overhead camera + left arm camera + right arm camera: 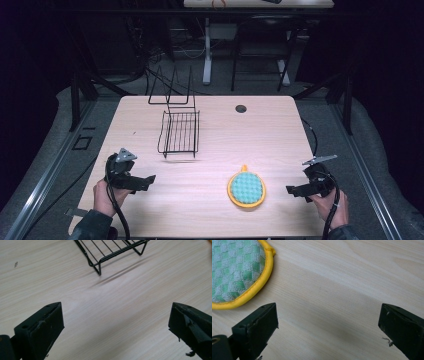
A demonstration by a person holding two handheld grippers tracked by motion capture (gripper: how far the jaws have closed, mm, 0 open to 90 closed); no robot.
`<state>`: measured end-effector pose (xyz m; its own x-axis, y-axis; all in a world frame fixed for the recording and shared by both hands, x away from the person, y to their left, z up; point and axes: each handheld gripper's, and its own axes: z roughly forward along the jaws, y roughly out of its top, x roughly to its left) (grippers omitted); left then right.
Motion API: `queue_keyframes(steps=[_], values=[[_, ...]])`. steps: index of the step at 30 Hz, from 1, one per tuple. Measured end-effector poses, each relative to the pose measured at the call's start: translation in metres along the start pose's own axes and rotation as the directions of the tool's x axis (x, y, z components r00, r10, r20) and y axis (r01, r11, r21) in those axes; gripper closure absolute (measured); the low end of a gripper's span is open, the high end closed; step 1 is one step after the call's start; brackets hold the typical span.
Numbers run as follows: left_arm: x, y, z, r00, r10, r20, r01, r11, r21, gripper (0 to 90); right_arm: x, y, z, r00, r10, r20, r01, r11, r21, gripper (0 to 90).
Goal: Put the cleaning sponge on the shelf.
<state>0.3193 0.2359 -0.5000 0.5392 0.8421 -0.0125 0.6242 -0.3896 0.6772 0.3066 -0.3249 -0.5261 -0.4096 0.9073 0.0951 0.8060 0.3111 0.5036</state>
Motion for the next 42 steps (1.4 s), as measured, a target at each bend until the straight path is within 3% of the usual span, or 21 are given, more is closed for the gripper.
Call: queue_keyframes(steps=[11,20,29,42], values=[[-0.02,0.009,0.002,0.9973,0.056,0.047,-0.056,0.9984,-0.005,0.0,0.001,0.0,0.001,1.0,-0.003,0.0,0.003,1.0,-0.001,2.7],[-0.042,0.025,0.012,0.9885,0.11,0.104,-0.109,0.9939,-0.018,0.0,0.002,0.001,0.002,1.0,-0.005,-0.001,0.005,1.0,0.014,2.8],[-0.065,0.039,0.026,0.9726,0.172,0.156,-0.173,0.9849,-0.007,0.0,0.001,0.001,0.004,0.9999,-0.011,-0.005,0.011,1.0,0.017,2.1],[-0.092,0.058,0.046,0.9427,0.241,0.23,-0.247,0.9689,-0.003,0.0,0.001,0.001,0.005,0.9999,-0.005,-0.01,0.005,1.0,0.021,2.0]])
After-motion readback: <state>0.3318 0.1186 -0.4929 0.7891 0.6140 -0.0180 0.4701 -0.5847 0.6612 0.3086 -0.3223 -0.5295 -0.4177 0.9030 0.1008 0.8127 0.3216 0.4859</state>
